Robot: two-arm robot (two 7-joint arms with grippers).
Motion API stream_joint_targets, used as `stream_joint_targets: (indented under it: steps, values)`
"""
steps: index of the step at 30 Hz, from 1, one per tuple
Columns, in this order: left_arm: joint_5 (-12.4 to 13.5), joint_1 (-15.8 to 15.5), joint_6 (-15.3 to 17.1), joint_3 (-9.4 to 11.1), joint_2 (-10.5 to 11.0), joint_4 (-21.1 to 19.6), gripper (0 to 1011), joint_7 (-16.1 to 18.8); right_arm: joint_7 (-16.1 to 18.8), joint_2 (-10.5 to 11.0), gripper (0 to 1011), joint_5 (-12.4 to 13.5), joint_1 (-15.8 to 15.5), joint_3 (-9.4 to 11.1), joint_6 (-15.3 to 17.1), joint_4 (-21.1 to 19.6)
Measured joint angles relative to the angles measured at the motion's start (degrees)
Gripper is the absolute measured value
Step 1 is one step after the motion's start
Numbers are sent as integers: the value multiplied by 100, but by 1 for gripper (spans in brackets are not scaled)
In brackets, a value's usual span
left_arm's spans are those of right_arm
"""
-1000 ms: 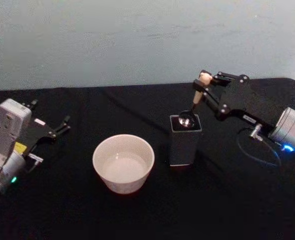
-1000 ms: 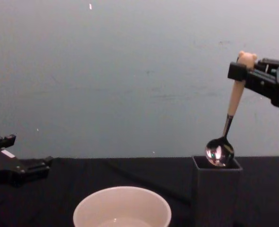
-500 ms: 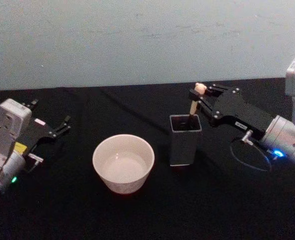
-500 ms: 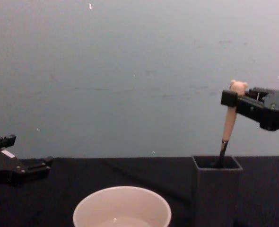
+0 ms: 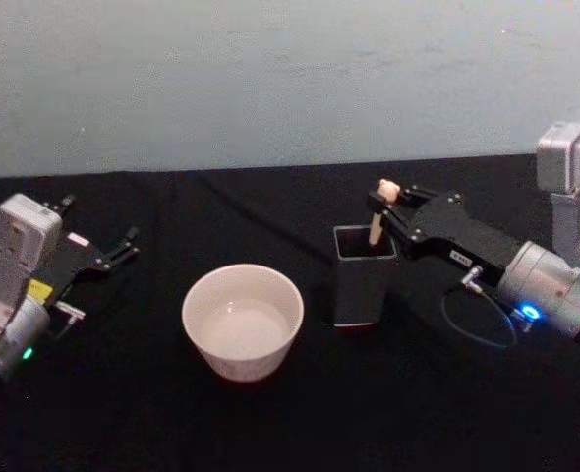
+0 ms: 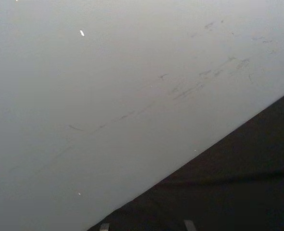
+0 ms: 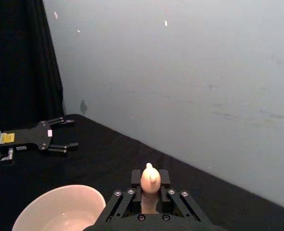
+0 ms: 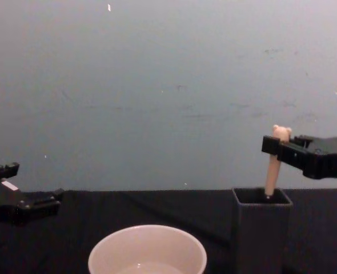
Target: Pick up the stirring spoon with one hand, stir inside the cup, then place it back in its original position.
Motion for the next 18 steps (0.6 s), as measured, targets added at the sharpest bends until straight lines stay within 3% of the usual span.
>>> stream_joint_targets:
  steps: [18]
  values:
    - [0,0,0,0,0,0,1001,0,-265,-92,212,13,-121,-33,209,59]
